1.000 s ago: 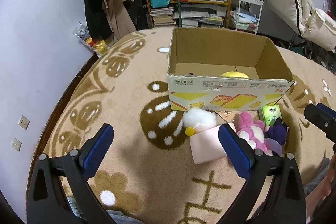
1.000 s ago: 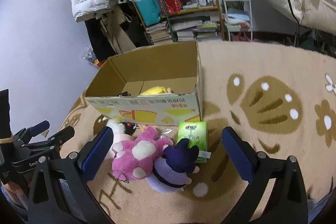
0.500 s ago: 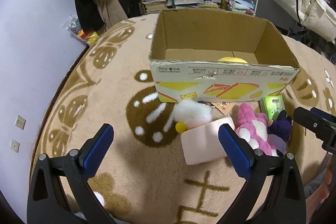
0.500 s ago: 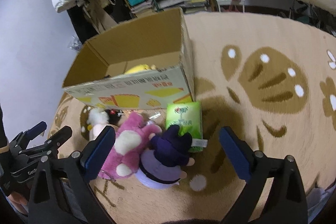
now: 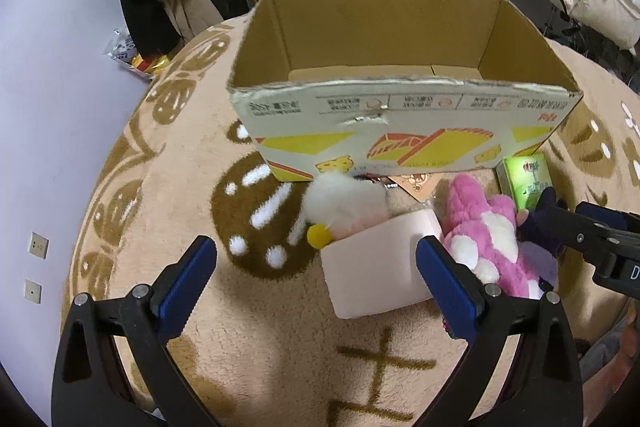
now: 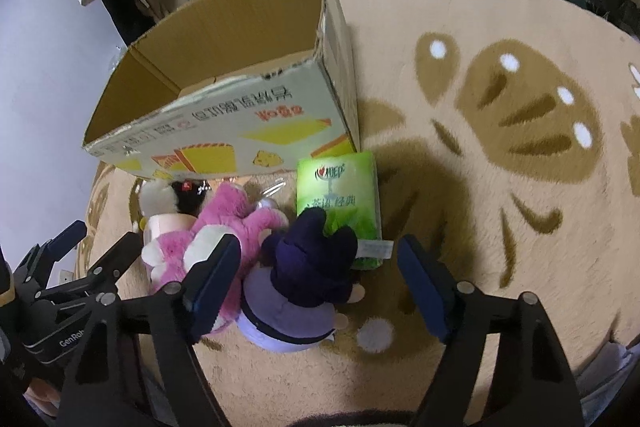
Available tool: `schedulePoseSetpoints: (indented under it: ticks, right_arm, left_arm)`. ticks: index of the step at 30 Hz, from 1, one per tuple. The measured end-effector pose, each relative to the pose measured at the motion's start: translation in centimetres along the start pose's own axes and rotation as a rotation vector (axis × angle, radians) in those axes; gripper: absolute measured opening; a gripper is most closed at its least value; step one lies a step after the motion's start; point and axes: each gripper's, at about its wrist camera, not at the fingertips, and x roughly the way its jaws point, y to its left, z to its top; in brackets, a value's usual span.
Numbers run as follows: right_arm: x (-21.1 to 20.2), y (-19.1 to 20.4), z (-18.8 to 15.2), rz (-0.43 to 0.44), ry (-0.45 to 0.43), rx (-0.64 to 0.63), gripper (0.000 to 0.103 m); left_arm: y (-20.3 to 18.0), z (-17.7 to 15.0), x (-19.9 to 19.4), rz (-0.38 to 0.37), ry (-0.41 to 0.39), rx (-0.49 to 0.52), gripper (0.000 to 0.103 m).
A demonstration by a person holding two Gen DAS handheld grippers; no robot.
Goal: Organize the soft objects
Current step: 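Close the left tool on the pink block while the right tool grasps the purple-hatted plush doll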
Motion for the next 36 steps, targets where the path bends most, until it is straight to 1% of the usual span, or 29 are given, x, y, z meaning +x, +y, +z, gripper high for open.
schedulePoseSetpoints:
  ticks: [4,10,15,22,31,36]
  right_arm:
    - [0.8,0.0,-0.1,0.004,0.030,0.006,0.079]
    - [1.8,0.2,-0.2,0.000,0.062,0.005,0.076]
    - [2.1,0.4,-0.3,-0.007,0.068,0.011,0.075]
    - [2.2,0.1,-0.1,-0.009,0.071,0.014,0.074]
    - [2.3,0.0,-0.1,-0.008,0.070,0.019,0.074]
    - [2.3,0.0,-0.1,-0.007,0.070,0.020,0.074]
  left_arm:
    - [-0.3,-0.2,0.6,-0.003,0.013,0.010,0.099]
    - [-0.1,-0.2,1.3,-0.038,0.036,-0.014,0.099]
    - [0.1,-0.1,1.8,-0.069,0.056,-0.044,0.099]
    - [0.8,0.1,2.0,-0.086,0.056,-0.068,0.099]
    - [2.1,0.5,2.2,-0.122,0.050,-0.141,0.099]
    - [1.9,0.6,2.9,-0.167,0.086,-0.158,0.099]
